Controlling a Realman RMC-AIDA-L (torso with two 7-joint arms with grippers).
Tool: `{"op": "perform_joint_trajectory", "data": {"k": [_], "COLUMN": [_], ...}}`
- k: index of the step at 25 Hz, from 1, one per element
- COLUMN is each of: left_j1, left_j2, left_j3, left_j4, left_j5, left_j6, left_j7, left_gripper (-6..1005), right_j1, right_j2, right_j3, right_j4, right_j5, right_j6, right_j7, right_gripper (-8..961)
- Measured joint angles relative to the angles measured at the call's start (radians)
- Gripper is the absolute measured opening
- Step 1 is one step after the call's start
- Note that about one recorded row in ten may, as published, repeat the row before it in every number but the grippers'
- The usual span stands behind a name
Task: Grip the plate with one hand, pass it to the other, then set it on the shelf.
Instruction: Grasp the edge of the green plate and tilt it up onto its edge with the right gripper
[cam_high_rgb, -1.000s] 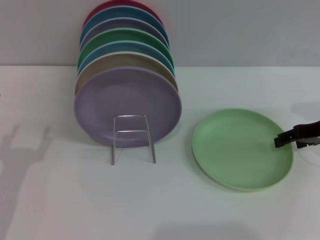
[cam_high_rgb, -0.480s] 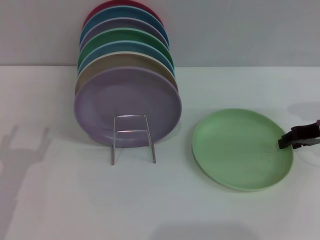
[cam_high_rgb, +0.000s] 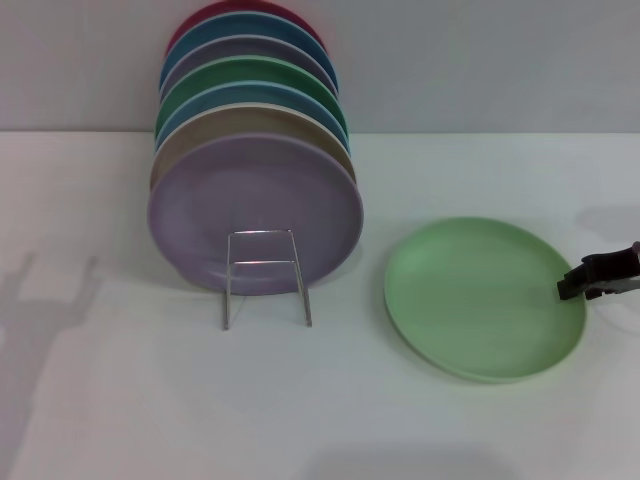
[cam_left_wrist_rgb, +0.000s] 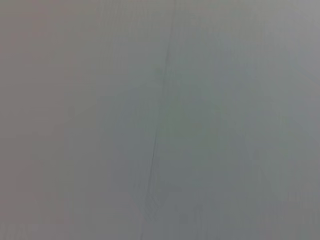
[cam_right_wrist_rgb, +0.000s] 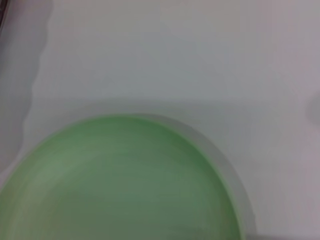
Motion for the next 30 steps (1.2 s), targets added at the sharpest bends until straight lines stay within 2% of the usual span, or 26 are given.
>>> {"op": "perform_joint_trajectory", "data": {"k": [3, 7, 30], "left_j1": [0.000, 0.000, 0.001], "left_j2": [0.000, 0.000, 0.001], "left_j3": [0.000, 0.000, 0.000], "left_j4": [0.001, 0.001, 0.004], "left_j5": [0.000, 0.000, -0.002], "left_j6": [0.000, 0.001, 0.003], "left_j7": [0.000, 0.000, 0.000], "left_gripper": [802, 802, 801], "right_j1": [0.000, 0.000, -0.004], "right_j2": [0.000, -0.001, -0.001], "right_j3": [-0.001, -0.001, 0.000], "right_j4": [0.001, 0.008, 0.007], "right_j5": [0.000, 0.000, 0.000], "right_j6": [-0.001, -0.001, -0.012], "right_j7": [0.000, -0.002, -0.008], "right_gripper": [306, 228, 140]}}
